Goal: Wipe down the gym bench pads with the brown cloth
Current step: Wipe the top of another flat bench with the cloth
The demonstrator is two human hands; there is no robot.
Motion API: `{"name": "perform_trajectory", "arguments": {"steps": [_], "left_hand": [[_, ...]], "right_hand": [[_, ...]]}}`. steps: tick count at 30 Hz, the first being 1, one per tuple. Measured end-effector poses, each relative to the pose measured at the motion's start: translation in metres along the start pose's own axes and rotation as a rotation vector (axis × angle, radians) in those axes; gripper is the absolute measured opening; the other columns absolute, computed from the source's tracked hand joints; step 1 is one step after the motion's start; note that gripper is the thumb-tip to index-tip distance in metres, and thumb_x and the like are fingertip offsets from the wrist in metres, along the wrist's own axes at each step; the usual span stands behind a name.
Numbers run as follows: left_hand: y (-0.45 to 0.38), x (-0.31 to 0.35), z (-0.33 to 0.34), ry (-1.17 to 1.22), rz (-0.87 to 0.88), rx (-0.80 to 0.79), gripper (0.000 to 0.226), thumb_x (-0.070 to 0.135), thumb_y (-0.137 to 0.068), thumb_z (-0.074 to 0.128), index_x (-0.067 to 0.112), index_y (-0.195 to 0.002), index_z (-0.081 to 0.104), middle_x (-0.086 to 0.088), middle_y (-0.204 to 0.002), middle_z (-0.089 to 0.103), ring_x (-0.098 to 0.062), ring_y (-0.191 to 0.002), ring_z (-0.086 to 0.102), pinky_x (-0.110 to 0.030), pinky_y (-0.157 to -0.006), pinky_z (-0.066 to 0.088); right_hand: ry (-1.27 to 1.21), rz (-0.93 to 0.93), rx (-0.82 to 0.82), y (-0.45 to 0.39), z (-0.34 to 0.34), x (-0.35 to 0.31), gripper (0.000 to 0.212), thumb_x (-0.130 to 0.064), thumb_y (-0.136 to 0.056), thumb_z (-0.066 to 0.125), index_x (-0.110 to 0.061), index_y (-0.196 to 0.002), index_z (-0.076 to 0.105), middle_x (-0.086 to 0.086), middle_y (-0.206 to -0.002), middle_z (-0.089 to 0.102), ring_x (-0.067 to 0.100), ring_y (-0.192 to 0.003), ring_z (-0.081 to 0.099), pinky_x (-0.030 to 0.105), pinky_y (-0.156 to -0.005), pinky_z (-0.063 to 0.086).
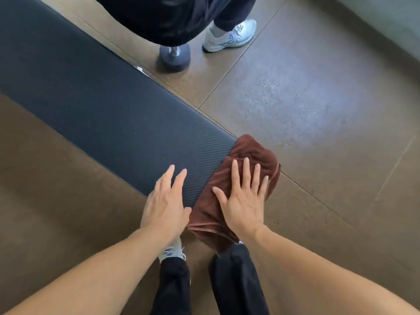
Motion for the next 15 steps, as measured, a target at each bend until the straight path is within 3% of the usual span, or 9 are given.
{"name": "perform_trajectory", "arguments": {"steps": [3,7,10,13,15], "left_hand": [[-0.059,0.007,-0.019,-0.286,0.106,0.009,0.13,0.049,-0.078,0.082,0.027,-0.158,-0.018,-0.005,-0.165,-0.027,-0.027,-0.156,-0.012,-0.05,-0.125,0.017],[-0.115,0.018,-0.034,-0.433,0.117,-0.066,0.161,0.061,-0.057,0.09,0.017,-0.152,-0.033,-0.011,-0.159,-0.039,-0.032,-0.152,-0.026,-0.054,-0.125,0.009],[-0.123,0.016,-0.029,-0.439,0.107,-0.044,0.158,0.055,-0.063,0.09,0.014,-0.151,-0.034,-0.01,-0.159,-0.039,-0.032,-0.151,-0.029,-0.054,-0.125,0.006],[-0.12,0.011,-0.028,-0.408,0.129,-0.024,0.148,0.043,-0.07,0.087,0.019,-0.151,-0.035,-0.005,-0.16,-0.039,-0.027,-0.15,-0.03,-0.051,-0.126,0.004],[-0.119,0.014,-0.031,-0.398,0.115,-0.045,0.161,0.055,-0.058,0.092,0.02,-0.151,-0.034,-0.004,-0.16,-0.04,-0.027,-0.15,-0.032,-0.051,-0.126,0.002]], "right_hand": [[0.039,-0.049,0.125,-0.015,0.008,0.003,0.085,-0.075,-0.101,0.023,-0.024,-0.166,0.003,0.007,-0.175,0.0,0.035,-0.161,-0.009,0.059,-0.128,-0.005],[0.041,-0.072,0.199,-0.039,0.002,-0.003,0.085,-0.073,-0.101,0.029,-0.021,-0.166,0.015,0.01,-0.174,0.013,0.036,-0.161,0.003,0.062,-0.127,0.002],[-0.004,-0.123,0.176,-0.075,-0.016,-0.014,0.081,-0.072,-0.101,0.031,-0.023,-0.165,0.021,0.006,-0.17,0.027,0.031,-0.158,0.022,0.058,-0.125,0.017],[-0.116,-0.156,0.022,-0.129,-0.042,-0.029,0.073,-0.075,-0.099,0.03,-0.033,-0.159,0.03,-0.001,-0.152,0.053,0.027,-0.138,0.052,0.049,-0.106,0.041],[-0.179,-0.166,-0.109,-0.15,-0.053,-0.033,0.067,-0.078,-0.098,0.03,-0.04,-0.153,0.036,-0.001,-0.143,0.061,0.031,-0.128,0.06,0.046,-0.099,0.045]]}}
Point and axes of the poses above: each hand's wrist, its own y-axis away from the middle knuckle, its own z-axis out of the palm, x = y × z, the point moved 2 cm from there along -y, towards the middle knuckle
